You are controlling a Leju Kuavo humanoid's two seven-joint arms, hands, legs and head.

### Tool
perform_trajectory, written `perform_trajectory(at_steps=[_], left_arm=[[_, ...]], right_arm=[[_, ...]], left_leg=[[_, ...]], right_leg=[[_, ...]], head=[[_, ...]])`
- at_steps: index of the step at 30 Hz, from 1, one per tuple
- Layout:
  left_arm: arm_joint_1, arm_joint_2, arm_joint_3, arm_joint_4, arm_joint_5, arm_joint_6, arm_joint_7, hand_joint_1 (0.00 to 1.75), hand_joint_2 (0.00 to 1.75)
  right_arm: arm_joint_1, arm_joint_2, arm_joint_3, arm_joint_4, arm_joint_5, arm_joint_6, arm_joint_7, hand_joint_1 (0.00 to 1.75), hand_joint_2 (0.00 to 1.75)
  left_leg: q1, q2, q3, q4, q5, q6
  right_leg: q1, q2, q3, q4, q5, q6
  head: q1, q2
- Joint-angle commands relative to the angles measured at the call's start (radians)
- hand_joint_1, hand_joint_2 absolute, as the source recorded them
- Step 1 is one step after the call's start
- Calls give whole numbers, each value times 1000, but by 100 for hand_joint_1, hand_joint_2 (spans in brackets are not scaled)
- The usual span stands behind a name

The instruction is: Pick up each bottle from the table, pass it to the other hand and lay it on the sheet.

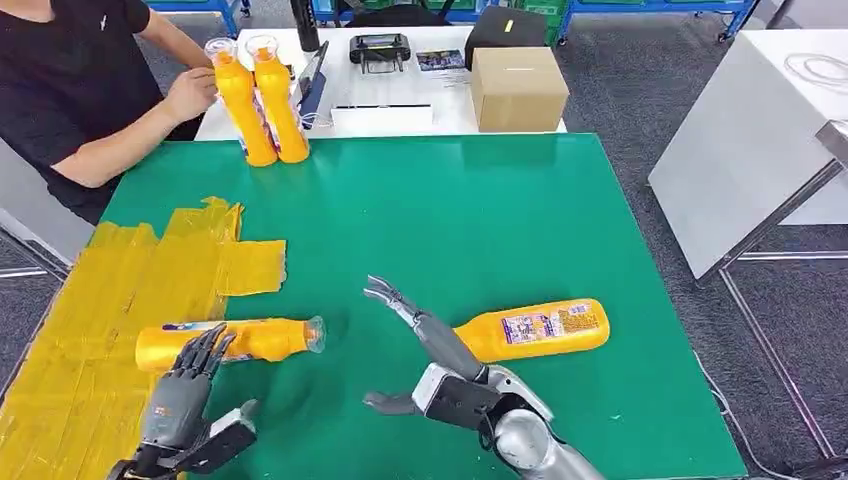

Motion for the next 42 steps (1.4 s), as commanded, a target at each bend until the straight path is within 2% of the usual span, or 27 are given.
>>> perform_trajectory(at_steps=[1, 4, 8, 9, 17, 23, 27, 29, 34, 42], left_arm=[[51, -126, 116, -307, 593, -220, -77, 0, 0], [42, -171, 188, -379, 783, -356, -77, 0, 0], [45, -196, 189, -395, 758, -398, -77, 0, 0], [45, -199, 183, -394, 748, -396, -77, 0, 175], [44, -194, 160, -378, 763, -403, -77, 0, 175], [67, -208, 152, -401, 766, -416, -77, 0, 175], [67, -208, 152, -401, 766, -416, -77, 0, 175], [71, -208, 152, -402, 764, -413, -77, 0, 175], [90, -216, 151, -406, 780, -428, -77, 0, 175], [89, -215, 152, -405, 781, -428, -77, 0, 175]], right_arm=[[23, 11, 1, 32, 24, -13, -5, 0, 175], [45, 4, -1, 15, 30, -22, -5, 0, 175], [69, -3, -14, -5, 33, -30, -5, 0, 175], [74, -4, -16, -8, 34, -31, -5, 0, 175], [98, -15, -24, -28, 50, -45, -5, 0, 175], [193, -115, -102, -145, 101, -92, 1, 0, 175], [193, -115, -102, -145, 101, -92, 1, 0, 175], [207, -144, -130, -168, 130, -112, 14, 0, 175], [318, -301, -354, -269, 136, -106, 53, 0, 175], [323, -296, -366, -278, 134, -90, 51, 0, 175]], left_leg=[[1, 0, -4, 2, 0, 0], [2, 1, -5, 2, -1, -1], [1, 0, -5, 1, 0, 0], [1, 0, -5, 1, 0, 0], [2, 1, -6, 0, 0, 0], [1, -2, -6, 0, 0, 0], [1, -1, -7, 1, 0, 0], [1, 0, -7, 1, 0, 0], [1, -5, -8, 1, 0, 1], [-2, 0, -8, 0, 0, 0]], right_leg=[[2, 0, -4, 0, 0, -1], [2, 1, -5, 0, 0, -1], [2, 0, -5, 0, 0, -1], [1, 0, -5, 0, 0, -1], [2, 1, -6, -1, 1, -1], [2, -2, -5, -1, 0, 0], [2, -1, -6, -1, 0, -1], [2, 0, -7, -1, 1, -1], [1, -4, -6, -2, 0, 0], [-1, 1, -9, -1, 1, 0]], head=[[0, 0], [0, 0], [0, 0], [0, 0], [0, 0], [0, 0], [0, 0], [0, 0], [0, 0], [0, 0]])
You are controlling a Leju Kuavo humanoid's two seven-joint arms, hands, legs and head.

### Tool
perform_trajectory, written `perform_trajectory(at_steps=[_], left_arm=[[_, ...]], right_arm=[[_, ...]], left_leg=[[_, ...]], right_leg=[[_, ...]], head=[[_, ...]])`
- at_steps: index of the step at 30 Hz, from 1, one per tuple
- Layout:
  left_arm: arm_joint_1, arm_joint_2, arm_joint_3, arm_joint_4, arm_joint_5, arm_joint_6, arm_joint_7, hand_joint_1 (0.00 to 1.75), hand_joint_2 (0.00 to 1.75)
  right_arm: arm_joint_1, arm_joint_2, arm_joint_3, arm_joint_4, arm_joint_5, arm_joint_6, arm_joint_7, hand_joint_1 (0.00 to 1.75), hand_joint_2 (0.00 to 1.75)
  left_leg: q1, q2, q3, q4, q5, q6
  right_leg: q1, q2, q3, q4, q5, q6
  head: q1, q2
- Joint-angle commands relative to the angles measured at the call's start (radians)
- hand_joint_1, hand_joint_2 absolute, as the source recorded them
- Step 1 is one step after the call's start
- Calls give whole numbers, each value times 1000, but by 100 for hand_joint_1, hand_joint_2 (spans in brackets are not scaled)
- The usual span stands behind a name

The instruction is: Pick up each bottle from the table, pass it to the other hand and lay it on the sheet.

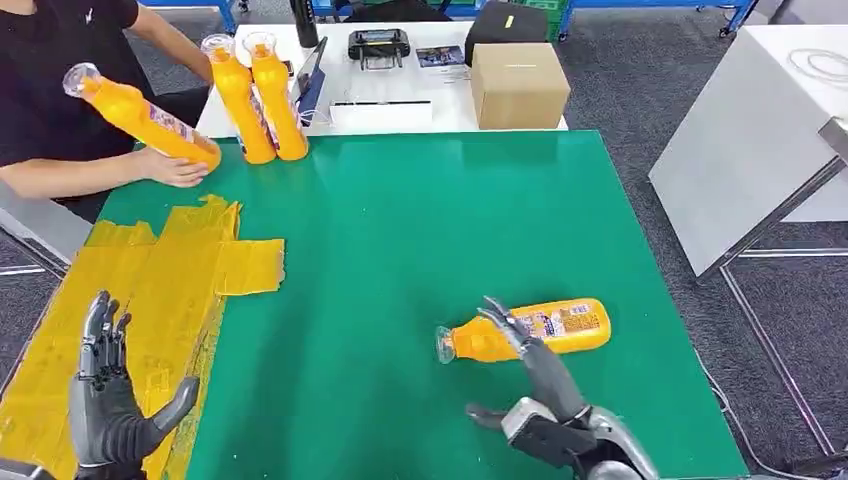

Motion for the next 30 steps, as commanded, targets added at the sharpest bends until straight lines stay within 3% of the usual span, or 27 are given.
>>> perform_trajectory(at_steps=[1, 5, 11, 16, 22, 30], left_arm=[[-9, -8, 0, 16, 5, -3, 3, 0, 175], [-9, -9, 0, 17, 7, -5, 3, 0, 175], [-17, -1, 5, 35, 16, -20, 3, 0, 175], [-14, -4, -1, 38, 13, -26, 3, 0, 175], [-44, 13, -20, 59, 20, -39, 3, 0, 175], [-61, 31, -34, 73, 24, -33, 3, 0, 175]], right_arm=[[24, -41, -73, -37, 3, 14, 8, 0, 175], [29, -47, -86, -37, 13, 13, 19, 0, 175], [103, -160, -245, -65, 14, 84, 66, 0, 175], [126, -181, -367, -70, 27, 136, 91, 0, 175], [34, -225, -357, 54, 101, 229, 142, 0, 175], [-22, -226, -309, 117, 156, 227, 143, 0, 175]], left_leg=[[1, -1, 0, 0, 0, -1], [1, -1, 0, 0, 0, -1], [1, -4, -1, 1, 0, 0], [-1, -2, -1, 0, 0, 0], [-1, 0, 0, -1, 1, 0], [1, 1, 2, -1, 1, 0]], right_leg=[[1, 0, 0, 0, 0, -2], [1, 0, 0, 0, 1, -1], [1, -4, 1, 0, 0, 0], [-1, -2, -1, 0, 0, 0], [-1, 1, -1, -1, 1, -1], [1, 1, 2, -2, 2, -1]], head=[[0, 0], [0, 0], [0, 0], [0, 0], [0, 0], [0, 0]])
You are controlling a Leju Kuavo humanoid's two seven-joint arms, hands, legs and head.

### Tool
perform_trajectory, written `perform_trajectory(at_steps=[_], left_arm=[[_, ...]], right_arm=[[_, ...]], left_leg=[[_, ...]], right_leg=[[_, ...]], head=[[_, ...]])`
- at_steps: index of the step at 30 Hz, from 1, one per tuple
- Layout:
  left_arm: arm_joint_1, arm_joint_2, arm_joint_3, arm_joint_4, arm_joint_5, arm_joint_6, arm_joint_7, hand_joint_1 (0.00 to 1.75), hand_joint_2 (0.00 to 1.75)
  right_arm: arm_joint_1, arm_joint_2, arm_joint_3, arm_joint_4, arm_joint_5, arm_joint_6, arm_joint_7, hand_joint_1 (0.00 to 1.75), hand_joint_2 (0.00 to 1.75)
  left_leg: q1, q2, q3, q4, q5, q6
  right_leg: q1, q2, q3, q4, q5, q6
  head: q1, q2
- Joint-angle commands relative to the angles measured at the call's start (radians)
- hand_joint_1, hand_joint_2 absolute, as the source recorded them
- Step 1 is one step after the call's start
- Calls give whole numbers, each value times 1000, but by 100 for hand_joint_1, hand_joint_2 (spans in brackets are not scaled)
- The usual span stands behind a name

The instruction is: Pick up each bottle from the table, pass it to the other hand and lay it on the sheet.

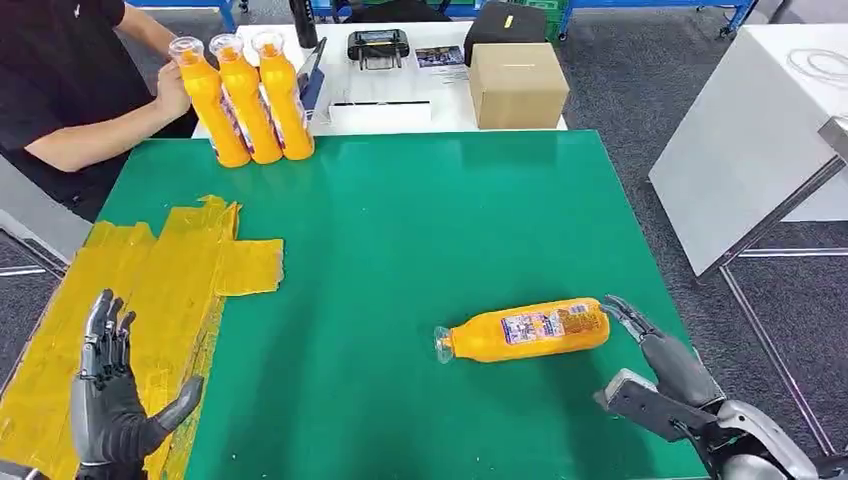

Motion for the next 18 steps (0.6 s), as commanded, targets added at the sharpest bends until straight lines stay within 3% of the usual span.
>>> perform_trajectory(at_steps=[1, 18], left_arm=[[-43, 31, -28, 71, 12, 2, 3, 0, 175], [-49, 45, -86, 65, -6, 14, 3, 0, 175]], right_arm=[[-108, 10, 50, 152, 56, 3, 2, 0, 175], [-197, 63, 212, 274, 162, -19, -12, 0, 175]], left_leg=[[2, 1, 2, -2, 1, -1], [1, 1, 1, -2, 1, -1]], right_leg=[[2, 2, 2, -3, 2, -2], [2, 2, 1, -3, 2, -1]], head=[[0, 0], [0, 0]])
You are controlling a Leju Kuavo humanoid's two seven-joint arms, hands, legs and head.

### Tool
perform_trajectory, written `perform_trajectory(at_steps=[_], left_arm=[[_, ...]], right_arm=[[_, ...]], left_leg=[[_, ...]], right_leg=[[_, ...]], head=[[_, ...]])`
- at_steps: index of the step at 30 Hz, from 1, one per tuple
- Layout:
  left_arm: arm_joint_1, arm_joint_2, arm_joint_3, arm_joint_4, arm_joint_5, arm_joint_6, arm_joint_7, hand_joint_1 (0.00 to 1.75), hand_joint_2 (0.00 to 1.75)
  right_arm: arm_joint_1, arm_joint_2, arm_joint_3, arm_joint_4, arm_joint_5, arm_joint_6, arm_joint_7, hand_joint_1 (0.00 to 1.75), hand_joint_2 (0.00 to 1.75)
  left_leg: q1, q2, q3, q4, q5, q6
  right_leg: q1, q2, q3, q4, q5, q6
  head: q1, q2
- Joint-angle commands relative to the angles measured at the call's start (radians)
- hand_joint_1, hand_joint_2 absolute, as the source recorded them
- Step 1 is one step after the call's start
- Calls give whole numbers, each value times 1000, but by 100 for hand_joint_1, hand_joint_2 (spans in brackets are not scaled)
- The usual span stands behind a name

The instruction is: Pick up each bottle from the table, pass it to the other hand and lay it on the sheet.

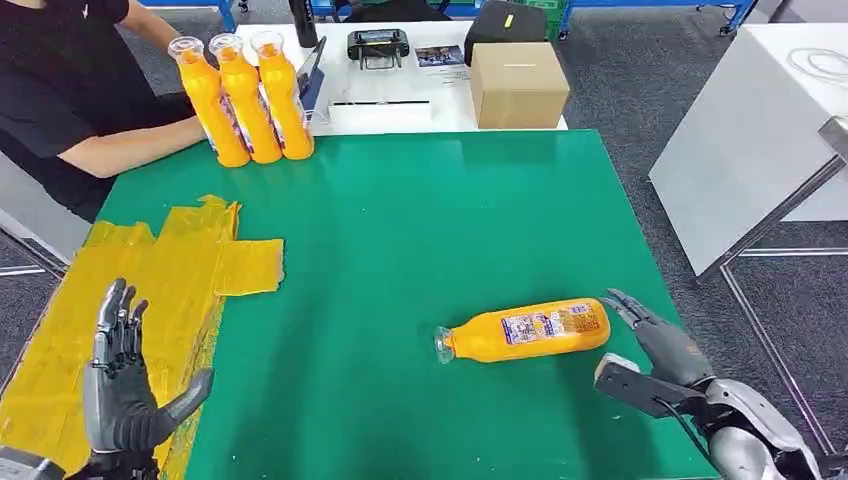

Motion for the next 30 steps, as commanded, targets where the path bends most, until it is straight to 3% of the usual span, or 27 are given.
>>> perform_trajectory(at_steps=[1, 10, 18, 25, 30], left_arm=[[-31, 32, -38, 59, -1, 3, 3, 0, 175], [-39, 28, -46, 73, -3, 0, 3, 0, 175], [-33, 21, -33, 72, 0, -4, 3, 0, 175], [-19, 15, -22, 59, 3, -6, 3, 0, 175], [-17, 15, -21, 57, 3, -6, 3, 0, 175]], right_arm=[[-93, 61, 151, 143, 48, -8, -8, 0, 175], [-140, 65, 214, 182, 91, -18, 2, 0, 175], [-283, 25, 314, 214, 123, -12, 21, 0, 175], [-268, -53, 302, 113, 56, 18, 29, 0, 175], [-263, -65, 299, 98, 50, 20, 30, 0, 175]], left_leg=[[1, 1, 2, -2, 1, -1], [1, 2, 1, -1, 1, -1], [1, 5, 1, -1, 1, -1], [1, 0, 0, 0, 0, 0], [0, 1, -1, 0, 1, 0]], right_leg=[[1, 2, 2, -2, 1, -1], [1, 2, 1, -2, 2, -1], [1, 5, 0, -1, 2, -1], [1, 1, 0, 0, 1, -1], [0, 1, 0, 0, 1, -1]], head=[[0, 0], [0, 0], [0, 0], [0, 0], [0, 0]])
